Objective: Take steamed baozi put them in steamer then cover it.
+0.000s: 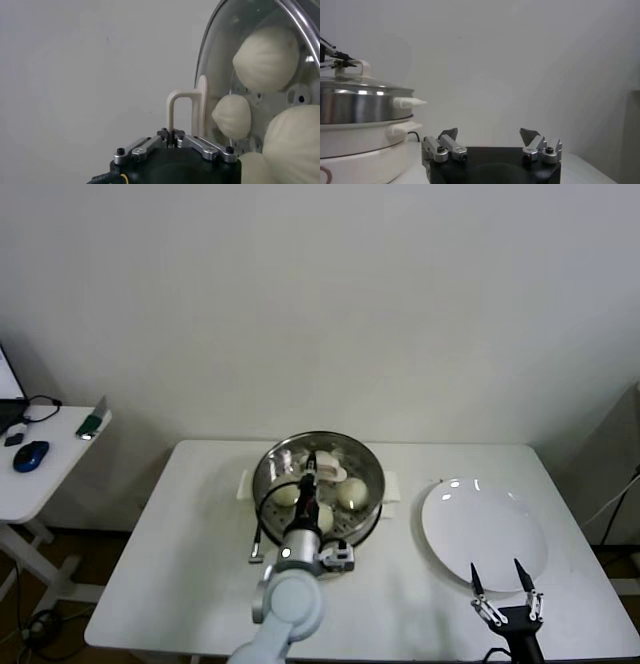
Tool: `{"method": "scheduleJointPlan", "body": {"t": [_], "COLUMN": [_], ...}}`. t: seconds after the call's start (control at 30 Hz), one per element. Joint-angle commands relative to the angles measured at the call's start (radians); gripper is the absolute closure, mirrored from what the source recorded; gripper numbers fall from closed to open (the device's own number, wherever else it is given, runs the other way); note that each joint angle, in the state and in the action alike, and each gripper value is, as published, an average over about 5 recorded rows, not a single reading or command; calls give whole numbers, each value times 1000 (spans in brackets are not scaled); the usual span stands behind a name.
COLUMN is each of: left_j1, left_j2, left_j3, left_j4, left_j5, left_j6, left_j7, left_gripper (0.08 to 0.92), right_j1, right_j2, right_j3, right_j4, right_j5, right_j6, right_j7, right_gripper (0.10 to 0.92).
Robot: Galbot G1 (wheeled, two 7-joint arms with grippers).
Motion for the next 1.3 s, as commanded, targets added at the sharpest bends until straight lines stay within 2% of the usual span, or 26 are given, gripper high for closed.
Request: {"method": "scheduleJointPlan", "body": {"t": [0.03, 0.23, 0.6, 0.73, 0.83, 0.93, 1.1, 1.3], "left_j1": [2, 3, 60, 104, 142, 180, 241, 322], "left_j2": [-7, 9, 89, 119, 133, 141, 157, 192], "left_j3": [-5, 7, 1, -20, -39, -81, -231, -497], "left_j4": [8, -28, -197, -248, -292, -331, -357, -359], "left_j5": [9, -20, -134, -179, -266, -423, -777, -1222], "left_j6": [-2, -11, 0, -11, -33, -103, -223, -378], "left_j7": [1, 13, 59, 48, -5, -96, -223, -231], "left_gripper": [801, 631, 302, 204, 183, 178, 177, 177], "right_j1": [-1, -2, -15, -19, -20, -16, -6, 10], "right_j2": [0, -1, -14, -27, -30, -28, -31, -38], "right_j3": [-2, -6, -33, -36, -37, -37, -35, -33], "right_j4": [5, 7, 26, 35, 41, 43, 34, 14], "right_j5": [2, 9, 24, 22, 22, 20, 18, 17], "right_j6": [-5, -30, -80, -52, -47, -47, -45, -40], "right_j7": [-1, -3, 70, 77, 82, 87, 93, 95], "right_gripper": [203, 203, 203, 203, 203, 203, 203, 203]}}
